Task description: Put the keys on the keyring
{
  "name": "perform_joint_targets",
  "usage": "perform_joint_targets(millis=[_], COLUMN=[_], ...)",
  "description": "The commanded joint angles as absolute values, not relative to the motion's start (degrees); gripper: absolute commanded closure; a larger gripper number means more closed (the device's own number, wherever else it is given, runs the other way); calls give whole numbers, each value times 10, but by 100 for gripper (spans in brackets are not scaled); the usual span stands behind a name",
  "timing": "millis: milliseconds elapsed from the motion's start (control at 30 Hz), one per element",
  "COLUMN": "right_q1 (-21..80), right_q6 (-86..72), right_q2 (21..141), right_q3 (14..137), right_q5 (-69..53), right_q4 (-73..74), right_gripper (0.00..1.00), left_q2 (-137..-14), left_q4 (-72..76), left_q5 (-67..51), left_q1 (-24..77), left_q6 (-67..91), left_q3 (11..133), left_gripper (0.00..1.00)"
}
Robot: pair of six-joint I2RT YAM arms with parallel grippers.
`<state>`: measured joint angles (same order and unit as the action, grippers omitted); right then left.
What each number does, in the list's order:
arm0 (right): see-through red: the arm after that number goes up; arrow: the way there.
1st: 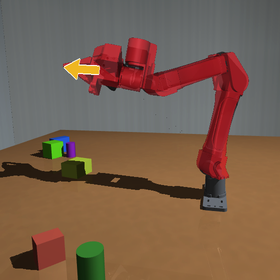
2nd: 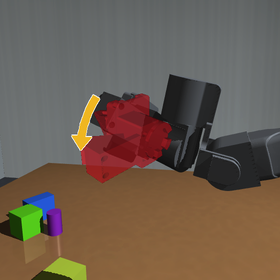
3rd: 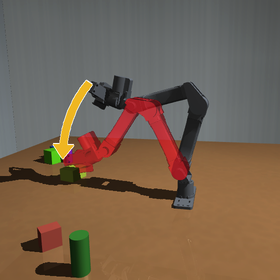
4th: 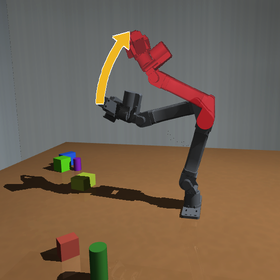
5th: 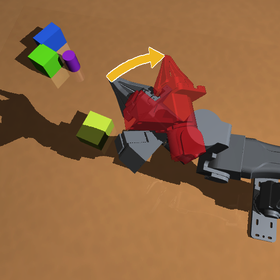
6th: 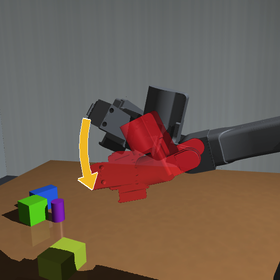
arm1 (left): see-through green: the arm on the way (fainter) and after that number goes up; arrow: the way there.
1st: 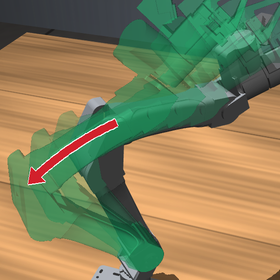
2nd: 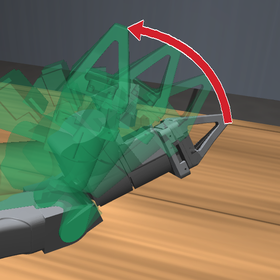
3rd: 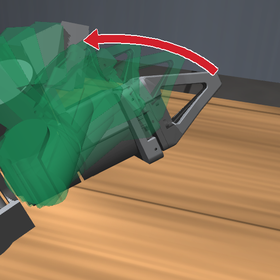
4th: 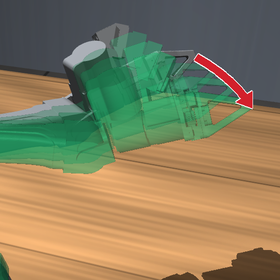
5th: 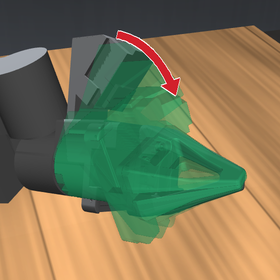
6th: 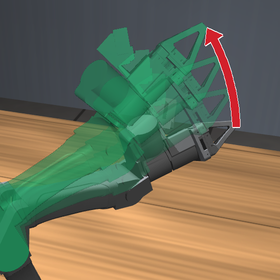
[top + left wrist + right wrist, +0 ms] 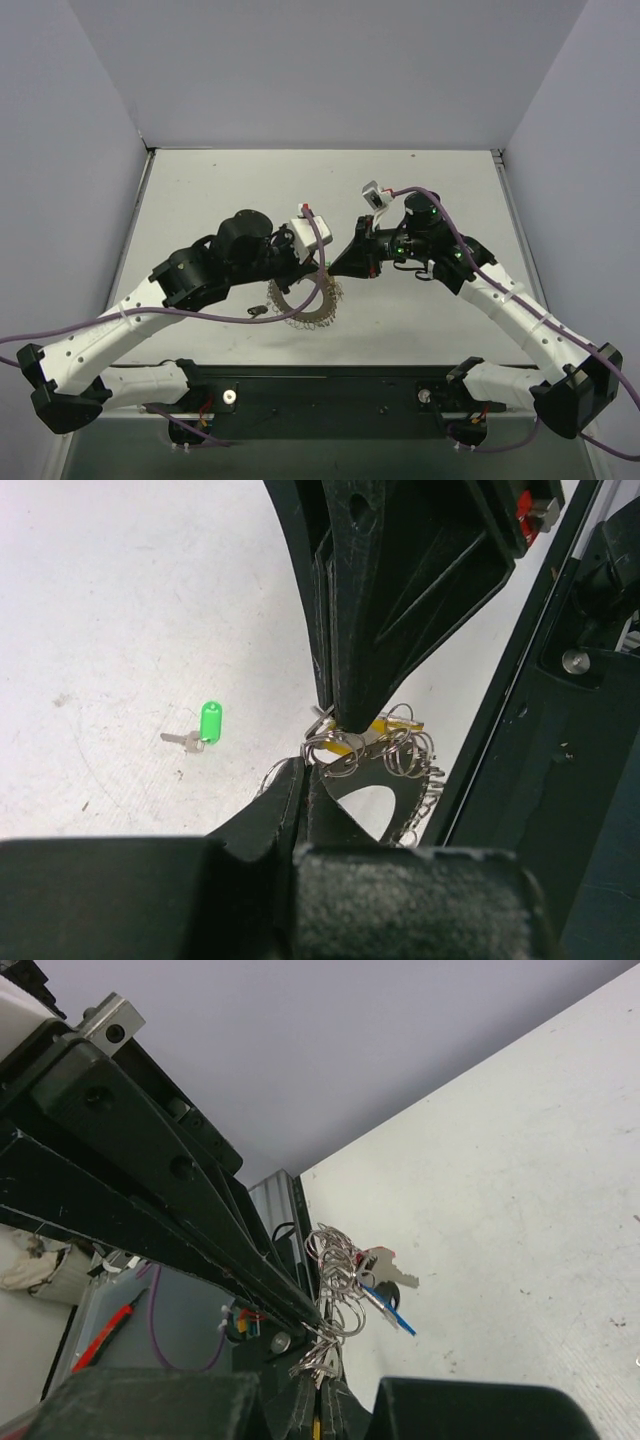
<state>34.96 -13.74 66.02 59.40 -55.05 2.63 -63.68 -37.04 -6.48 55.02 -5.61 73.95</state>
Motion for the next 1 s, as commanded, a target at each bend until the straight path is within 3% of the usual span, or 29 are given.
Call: perform_joint_targets(millis=[0,800,900,967], right_q1=[357,362,362,362], right_q6=[-130,-91,-84,-78], right_q2=[646,596,597,598], right_q3=[619,620,621,616], right_q5=[-548,-533,-528,-514], right_q4=[14,45,61,71], right_gripper=[100,100,91,75], left_q2=[-644,-672,-665,-660], left_q4=[-333,-374,-368,-361], left_q5=[-53,61,76,79], left_q1=[549,550,550,550], left_q6=[-57,-56,-54,-55], left_q3=[761,772,769,766], left_gripper=[100,100,100,100])
